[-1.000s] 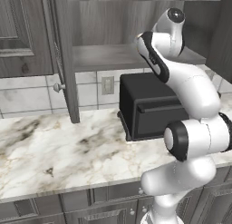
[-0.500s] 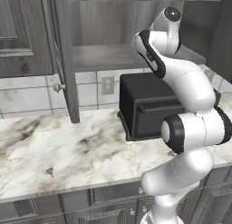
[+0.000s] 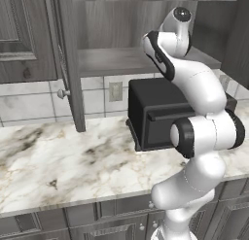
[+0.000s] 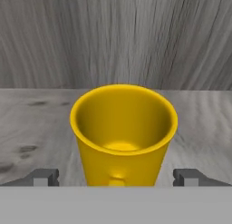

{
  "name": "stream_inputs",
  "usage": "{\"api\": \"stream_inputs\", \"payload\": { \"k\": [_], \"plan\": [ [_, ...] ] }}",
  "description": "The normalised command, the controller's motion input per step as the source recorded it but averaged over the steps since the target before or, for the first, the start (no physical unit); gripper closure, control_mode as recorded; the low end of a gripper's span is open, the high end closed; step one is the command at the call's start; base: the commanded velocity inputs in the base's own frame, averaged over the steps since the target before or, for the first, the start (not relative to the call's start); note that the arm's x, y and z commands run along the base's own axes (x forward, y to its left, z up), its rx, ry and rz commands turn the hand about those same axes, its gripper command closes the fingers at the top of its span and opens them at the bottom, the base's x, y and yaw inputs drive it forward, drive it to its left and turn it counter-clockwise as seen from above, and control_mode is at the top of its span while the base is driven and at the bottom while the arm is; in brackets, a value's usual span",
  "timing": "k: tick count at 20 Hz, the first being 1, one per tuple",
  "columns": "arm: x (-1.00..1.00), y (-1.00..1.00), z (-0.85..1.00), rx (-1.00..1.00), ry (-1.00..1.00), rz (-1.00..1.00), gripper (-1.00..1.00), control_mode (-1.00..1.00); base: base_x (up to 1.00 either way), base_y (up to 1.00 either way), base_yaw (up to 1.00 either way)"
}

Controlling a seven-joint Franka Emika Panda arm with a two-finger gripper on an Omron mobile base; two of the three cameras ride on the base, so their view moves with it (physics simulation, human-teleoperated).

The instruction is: There is a tray on the dining counter. Grab the cup, mug, and pitcher and place them on the tray. The pitcher may be placed next to the tray if it cannot fit the tray.

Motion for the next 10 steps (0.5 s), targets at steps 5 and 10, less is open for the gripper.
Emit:
{"api": "stream_inputs", "payload": {
  "k": [5,10],
  "plan": [
    [0.03,0.0,0.0,0.0,0.0,0.0,1.0,-1.0,0.0,0.0,0.0],
    [0.0,0.0,0.0,0.0,0.02,0.0,1.0,-1.0,0.0,0.0,0.0]
  ]
}}
